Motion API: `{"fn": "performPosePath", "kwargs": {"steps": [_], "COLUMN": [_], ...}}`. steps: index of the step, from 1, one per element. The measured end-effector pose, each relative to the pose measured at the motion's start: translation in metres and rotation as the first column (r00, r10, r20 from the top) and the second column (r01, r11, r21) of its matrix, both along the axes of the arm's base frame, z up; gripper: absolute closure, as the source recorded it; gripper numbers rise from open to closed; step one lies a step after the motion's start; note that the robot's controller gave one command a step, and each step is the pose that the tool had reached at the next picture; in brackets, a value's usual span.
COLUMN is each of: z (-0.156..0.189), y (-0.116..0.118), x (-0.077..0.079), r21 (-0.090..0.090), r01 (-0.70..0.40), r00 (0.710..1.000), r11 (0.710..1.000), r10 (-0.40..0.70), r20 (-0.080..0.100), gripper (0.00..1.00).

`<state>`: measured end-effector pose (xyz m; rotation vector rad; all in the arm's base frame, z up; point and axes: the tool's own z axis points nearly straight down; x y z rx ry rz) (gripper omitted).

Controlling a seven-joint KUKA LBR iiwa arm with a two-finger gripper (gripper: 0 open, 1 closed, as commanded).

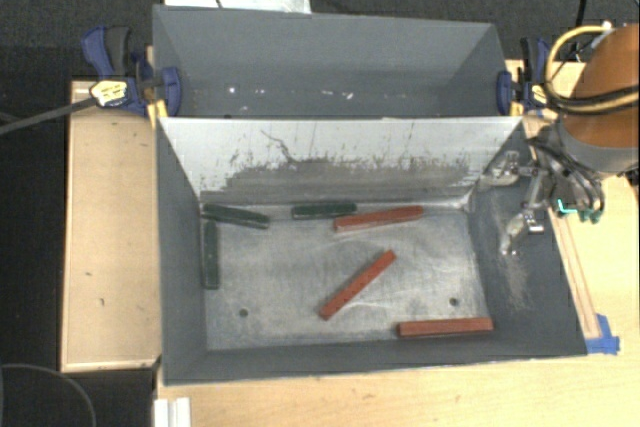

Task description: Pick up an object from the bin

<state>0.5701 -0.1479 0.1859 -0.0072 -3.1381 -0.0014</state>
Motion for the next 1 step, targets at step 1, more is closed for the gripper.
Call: {"fn": "performPosePath", "kwargs": {"steps": [1], "z": [0.0038], "y": [0.0005], "x": [0.0019], "r21": [-0.002], "r01": [-0.004], "r00": [1.000], "r11": [1.000], "r10": [0.004], "r20": [0.007], "gripper": [0.00]}}
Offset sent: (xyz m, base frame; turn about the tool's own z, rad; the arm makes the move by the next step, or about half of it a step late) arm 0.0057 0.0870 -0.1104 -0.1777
